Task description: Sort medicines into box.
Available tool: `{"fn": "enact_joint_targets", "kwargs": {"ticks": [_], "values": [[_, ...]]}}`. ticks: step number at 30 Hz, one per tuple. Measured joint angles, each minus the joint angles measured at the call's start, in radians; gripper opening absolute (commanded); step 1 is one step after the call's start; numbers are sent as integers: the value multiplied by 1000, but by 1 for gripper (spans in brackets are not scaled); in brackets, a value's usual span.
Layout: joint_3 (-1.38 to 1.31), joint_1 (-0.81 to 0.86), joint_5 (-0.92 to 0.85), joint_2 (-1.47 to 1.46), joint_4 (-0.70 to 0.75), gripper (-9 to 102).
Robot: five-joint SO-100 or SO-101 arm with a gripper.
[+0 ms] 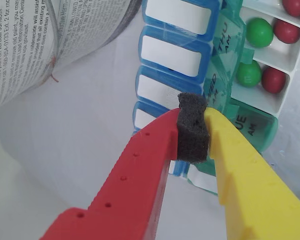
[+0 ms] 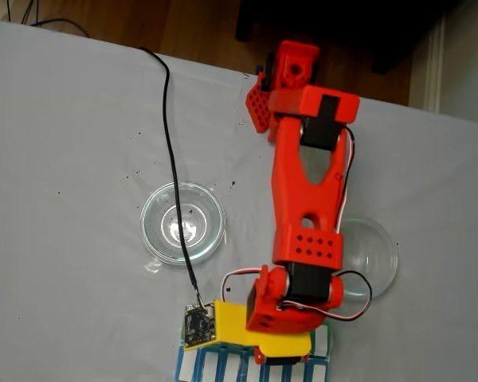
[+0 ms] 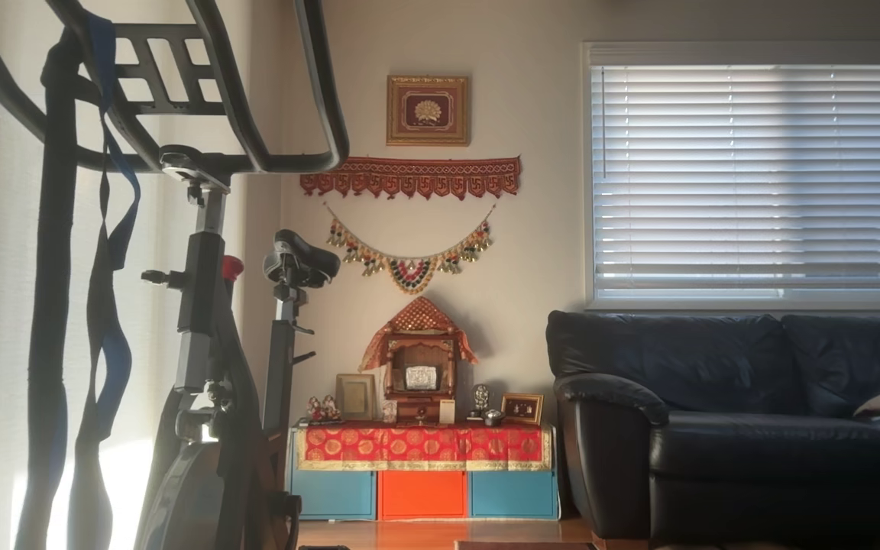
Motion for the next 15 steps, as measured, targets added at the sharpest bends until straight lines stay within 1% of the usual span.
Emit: {"fn": "enact_joint_targets", "kwargs": {"ticks": [4,7,11,13,15], "values": [[78,-28,-11,0,-77,1],[91,-38,-15,0,-95,1],[91,-38,-35,0,-69,1],[66,-38,-58,0,-15,1],[57,-38,-66,0,-5,1]]}}
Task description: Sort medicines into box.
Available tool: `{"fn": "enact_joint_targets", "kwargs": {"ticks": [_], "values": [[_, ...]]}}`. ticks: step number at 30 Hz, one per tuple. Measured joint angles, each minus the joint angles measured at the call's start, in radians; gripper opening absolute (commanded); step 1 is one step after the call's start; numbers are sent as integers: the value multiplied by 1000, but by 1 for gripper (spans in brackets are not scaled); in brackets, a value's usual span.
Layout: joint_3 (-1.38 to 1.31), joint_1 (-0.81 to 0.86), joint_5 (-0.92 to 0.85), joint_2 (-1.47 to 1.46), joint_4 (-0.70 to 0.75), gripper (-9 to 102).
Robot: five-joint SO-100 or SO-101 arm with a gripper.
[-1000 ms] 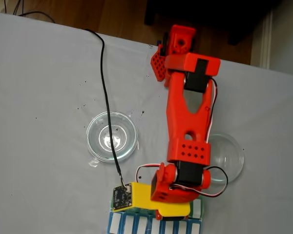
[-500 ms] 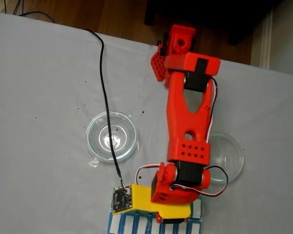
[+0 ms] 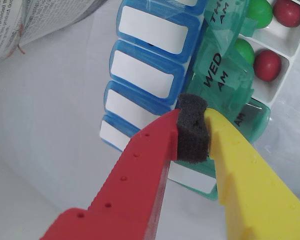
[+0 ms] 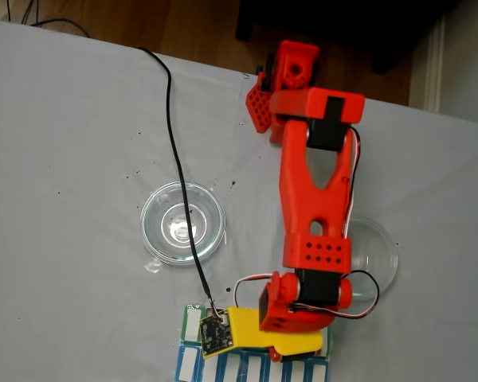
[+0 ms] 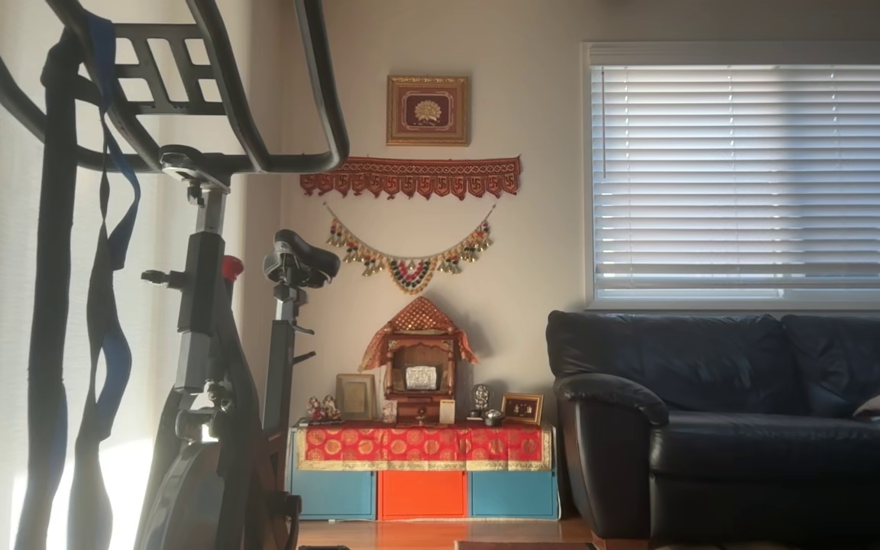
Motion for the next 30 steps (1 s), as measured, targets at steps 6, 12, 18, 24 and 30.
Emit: {"fn": "enact_joint_targets", "kwargs": {"ticks": [6,12,18,24,30], "values": [[-9,-3,-12,-15,3,1],[-9,-3,-8,-15,-20,1],[-9,2,8,-15,-51,1],[-9,18,8,-15,-74,1],[-9,21,8,-15,-87,1]]}}
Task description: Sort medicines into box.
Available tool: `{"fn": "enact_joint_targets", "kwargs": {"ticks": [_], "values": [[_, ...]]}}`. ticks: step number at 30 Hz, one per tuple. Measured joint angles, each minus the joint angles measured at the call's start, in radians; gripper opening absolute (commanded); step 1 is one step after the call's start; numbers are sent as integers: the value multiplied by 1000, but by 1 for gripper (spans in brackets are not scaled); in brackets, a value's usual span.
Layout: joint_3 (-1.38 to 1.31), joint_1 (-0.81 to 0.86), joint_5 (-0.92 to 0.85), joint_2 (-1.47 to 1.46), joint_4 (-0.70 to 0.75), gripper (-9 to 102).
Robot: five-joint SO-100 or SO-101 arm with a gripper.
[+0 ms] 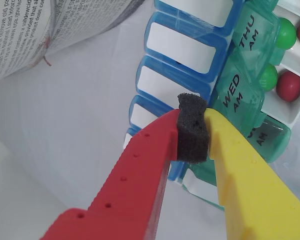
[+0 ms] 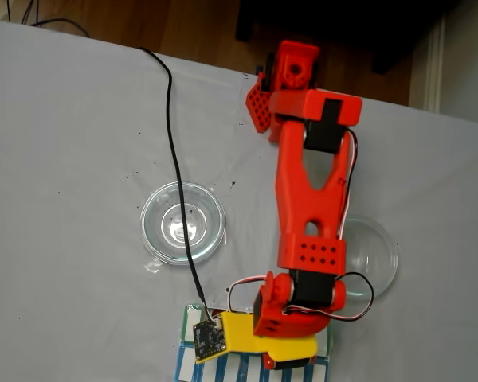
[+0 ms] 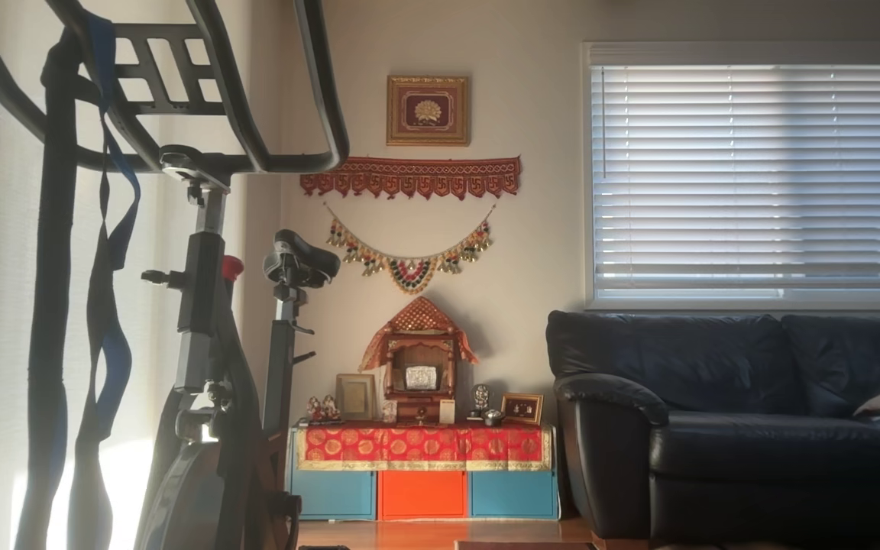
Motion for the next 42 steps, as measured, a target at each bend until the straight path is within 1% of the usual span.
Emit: {"fn": "enact_joint_targets", "kwargs": {"ticks": [11,21,38,42], "values": [[-38,31,-58,0,74,1],[-129,49,-87,-15,204,1],[-132,34,-69,-38,187,1],[-137,32,-91,-54,219,1]]}}
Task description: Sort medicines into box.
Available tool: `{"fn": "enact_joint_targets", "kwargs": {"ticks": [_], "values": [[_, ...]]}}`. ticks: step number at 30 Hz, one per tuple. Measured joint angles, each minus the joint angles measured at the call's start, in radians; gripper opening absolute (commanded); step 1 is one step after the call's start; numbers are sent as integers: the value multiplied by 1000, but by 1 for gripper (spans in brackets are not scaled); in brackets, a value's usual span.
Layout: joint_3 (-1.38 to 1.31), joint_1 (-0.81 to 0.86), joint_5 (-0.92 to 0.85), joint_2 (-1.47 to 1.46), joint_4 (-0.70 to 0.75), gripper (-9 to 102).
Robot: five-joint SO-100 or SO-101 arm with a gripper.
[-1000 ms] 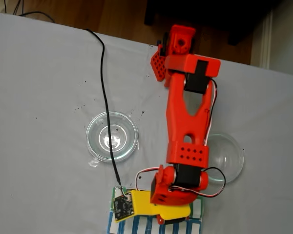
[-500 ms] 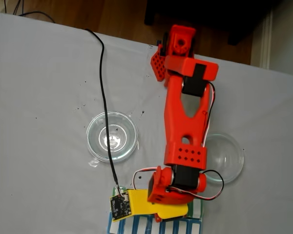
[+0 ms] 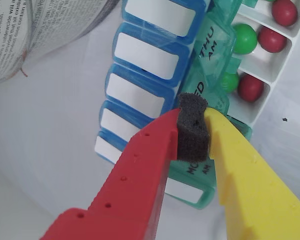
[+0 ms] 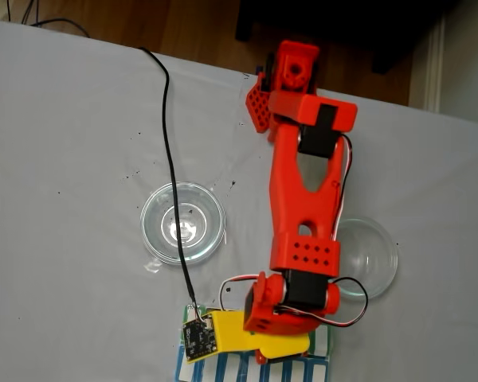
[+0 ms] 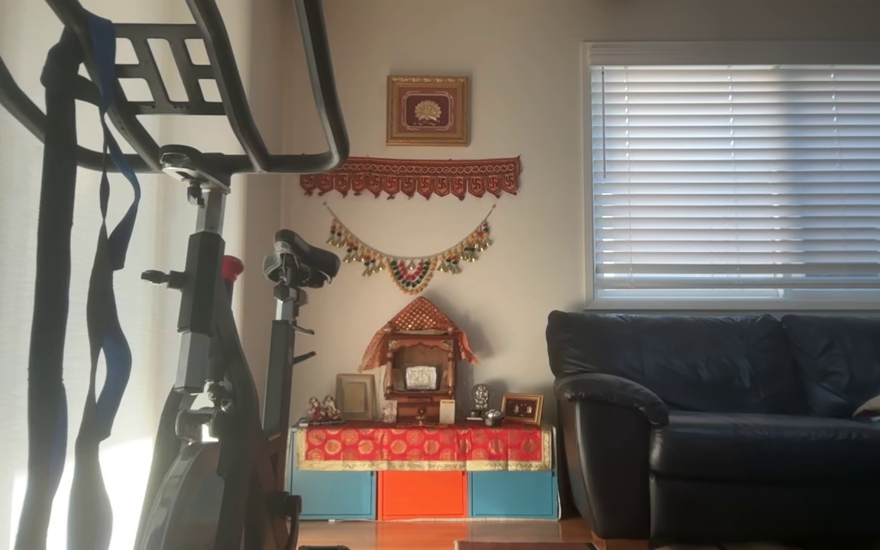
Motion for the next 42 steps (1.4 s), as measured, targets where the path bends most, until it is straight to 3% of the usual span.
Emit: {"fn": "enact_joint_targets", "kwargs": {"ticks": [18,32,42], "values": [[-190,-15,-37,-199,224,1],[-285,-31,-21,-270,284,1],[-391,-23,-106,-336,310,1]]}}
